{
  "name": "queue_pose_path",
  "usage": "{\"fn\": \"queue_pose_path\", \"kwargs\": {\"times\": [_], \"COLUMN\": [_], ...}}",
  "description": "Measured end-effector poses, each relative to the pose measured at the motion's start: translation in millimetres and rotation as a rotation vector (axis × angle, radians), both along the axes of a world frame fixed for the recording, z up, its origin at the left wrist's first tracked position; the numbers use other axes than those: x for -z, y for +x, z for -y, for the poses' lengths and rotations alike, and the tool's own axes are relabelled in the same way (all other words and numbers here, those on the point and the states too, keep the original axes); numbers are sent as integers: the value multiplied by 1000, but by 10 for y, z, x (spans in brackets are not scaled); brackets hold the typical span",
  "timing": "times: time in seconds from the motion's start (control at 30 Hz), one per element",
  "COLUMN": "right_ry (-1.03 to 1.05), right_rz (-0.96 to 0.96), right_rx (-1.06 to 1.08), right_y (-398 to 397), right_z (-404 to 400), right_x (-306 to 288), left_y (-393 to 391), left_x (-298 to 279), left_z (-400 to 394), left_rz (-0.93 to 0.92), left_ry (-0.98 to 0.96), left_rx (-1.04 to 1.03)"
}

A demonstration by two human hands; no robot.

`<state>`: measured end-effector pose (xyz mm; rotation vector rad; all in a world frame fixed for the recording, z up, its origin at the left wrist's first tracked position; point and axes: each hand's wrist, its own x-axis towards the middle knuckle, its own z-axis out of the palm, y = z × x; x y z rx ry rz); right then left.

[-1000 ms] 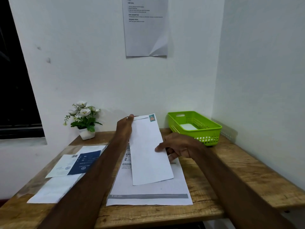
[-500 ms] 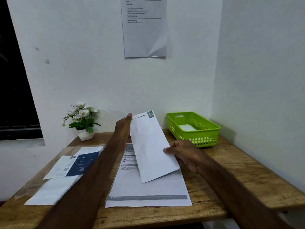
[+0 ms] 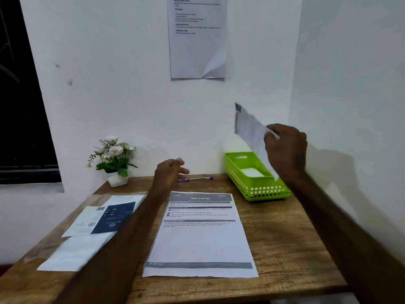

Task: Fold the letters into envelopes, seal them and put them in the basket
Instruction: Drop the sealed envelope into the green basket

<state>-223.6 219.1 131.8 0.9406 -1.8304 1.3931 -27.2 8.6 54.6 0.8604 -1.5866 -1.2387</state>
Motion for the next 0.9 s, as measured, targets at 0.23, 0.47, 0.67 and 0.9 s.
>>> {"fn": "queue_pose_path", "kwargs": {"times": [0.23, 0.47, 0.67, 0.9], "right_ry": [581, 678, 408, 179], "right_rz": [-162, -51, 33, 86], "right_rx": [172, 25, -160, -330], "right_y": [-180, -209, -260, -29], "right_z": [454, 650, 687, 750], "right_x": [250, 544, 580, 469], "left_y": [28, 95, 141, 157], "left_x": [178, 214, 235, 239], "left_z": [77, 174, 228, 217], "left_rz": [677, 897, 1037, 1055], "left_ry": [-462, -398, -282, -276], "left_rx": [-189, -208, -158, -33]}}
